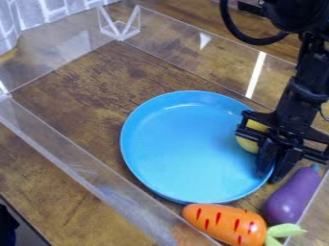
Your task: Remove the carrot from the blue tray and put it on the table
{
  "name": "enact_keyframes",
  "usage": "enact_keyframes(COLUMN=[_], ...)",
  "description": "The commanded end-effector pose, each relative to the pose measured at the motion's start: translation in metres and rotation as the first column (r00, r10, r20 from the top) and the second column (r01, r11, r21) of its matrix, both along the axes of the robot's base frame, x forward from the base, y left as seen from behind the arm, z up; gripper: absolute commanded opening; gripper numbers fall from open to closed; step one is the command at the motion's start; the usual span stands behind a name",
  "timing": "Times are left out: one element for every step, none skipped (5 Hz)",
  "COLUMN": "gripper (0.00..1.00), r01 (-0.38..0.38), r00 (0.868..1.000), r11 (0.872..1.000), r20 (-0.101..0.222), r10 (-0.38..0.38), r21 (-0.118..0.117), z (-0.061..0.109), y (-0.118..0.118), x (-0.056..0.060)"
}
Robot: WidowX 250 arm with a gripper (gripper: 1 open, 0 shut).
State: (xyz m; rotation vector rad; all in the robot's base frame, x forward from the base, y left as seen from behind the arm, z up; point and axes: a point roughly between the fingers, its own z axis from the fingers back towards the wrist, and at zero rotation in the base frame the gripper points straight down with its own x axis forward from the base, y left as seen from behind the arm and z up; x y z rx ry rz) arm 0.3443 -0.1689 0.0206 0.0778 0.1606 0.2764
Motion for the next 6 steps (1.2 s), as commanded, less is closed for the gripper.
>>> enact_keyframes(gripper=[0.00,0.00,0.00,0.00,0.00,0.00], r01=[0.055,0.095,0.135,0.253,0.364,0.393], r00=[0.998,0.995,0.991,0.967,0.931,0.919], r11=[0.998,0.995,0.991,0.968,0.931,0.919], r20=[0.015,0.016,0.016,0.014,0.012,0.009], r10=[-0.055,-0.095,-0.135,-0.253,-0.364,-0.393], r21=[-0.005,-0.004,-0.002,0.003,0.005,0.008], z=[0.007,0.011,0.014,0.022,0.029,0.036], y=[-0.014,-0.018,-0.019,-0.019,-0.017,-0.013], x=[0.003,0.007,0.012,0.009,0.006,0.003])
